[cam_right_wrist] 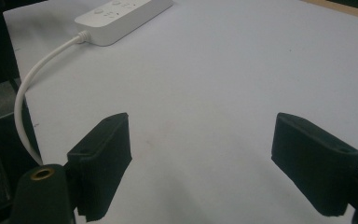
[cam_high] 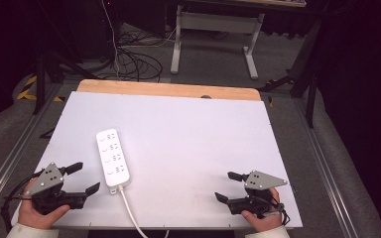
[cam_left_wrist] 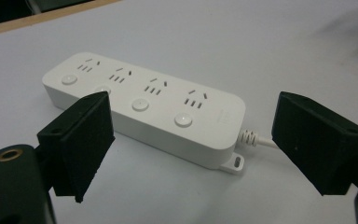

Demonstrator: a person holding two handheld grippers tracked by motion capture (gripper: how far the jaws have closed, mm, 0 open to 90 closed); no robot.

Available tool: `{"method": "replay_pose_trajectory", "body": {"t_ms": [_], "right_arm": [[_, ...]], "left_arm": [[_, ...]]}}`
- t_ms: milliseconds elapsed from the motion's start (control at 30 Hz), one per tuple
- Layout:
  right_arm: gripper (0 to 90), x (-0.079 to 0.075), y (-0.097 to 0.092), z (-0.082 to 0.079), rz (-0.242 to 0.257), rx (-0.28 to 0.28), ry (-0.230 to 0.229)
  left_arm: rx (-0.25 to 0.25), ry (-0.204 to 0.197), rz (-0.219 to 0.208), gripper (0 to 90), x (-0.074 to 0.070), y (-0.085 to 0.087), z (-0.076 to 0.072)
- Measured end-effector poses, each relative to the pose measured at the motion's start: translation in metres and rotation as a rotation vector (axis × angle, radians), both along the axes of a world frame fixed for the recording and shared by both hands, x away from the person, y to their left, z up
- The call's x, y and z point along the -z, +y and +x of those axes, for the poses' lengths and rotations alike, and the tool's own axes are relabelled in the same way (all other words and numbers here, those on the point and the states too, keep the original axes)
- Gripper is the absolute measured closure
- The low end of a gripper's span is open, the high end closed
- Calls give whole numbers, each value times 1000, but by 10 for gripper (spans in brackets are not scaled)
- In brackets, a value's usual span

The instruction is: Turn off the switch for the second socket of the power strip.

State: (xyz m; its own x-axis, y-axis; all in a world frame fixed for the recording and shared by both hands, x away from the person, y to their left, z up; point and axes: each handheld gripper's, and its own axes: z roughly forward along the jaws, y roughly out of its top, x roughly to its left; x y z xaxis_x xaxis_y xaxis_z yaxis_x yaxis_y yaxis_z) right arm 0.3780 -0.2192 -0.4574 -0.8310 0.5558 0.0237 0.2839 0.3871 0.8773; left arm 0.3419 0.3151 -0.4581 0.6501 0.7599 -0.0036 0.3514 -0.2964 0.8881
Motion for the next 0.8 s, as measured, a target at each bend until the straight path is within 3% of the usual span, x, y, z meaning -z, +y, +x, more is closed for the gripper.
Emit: {"method": "replay_pose_trajectory", "body": {"t_ms": [167,367,600,800], "right_arm": [[201,0,0,0,0,2,2],[201,1,0,1,0,4,4],[201,1,-1,2,0,8,7],[201,1,-1,2,0,12,10]], "left_arm": [[-17,11,9,137,8,5,-2],[-11,52,26,137,15,8,-3],[-32,57,29,128,13,1,-1],[-43,53,3,121,13,3,1]]}}
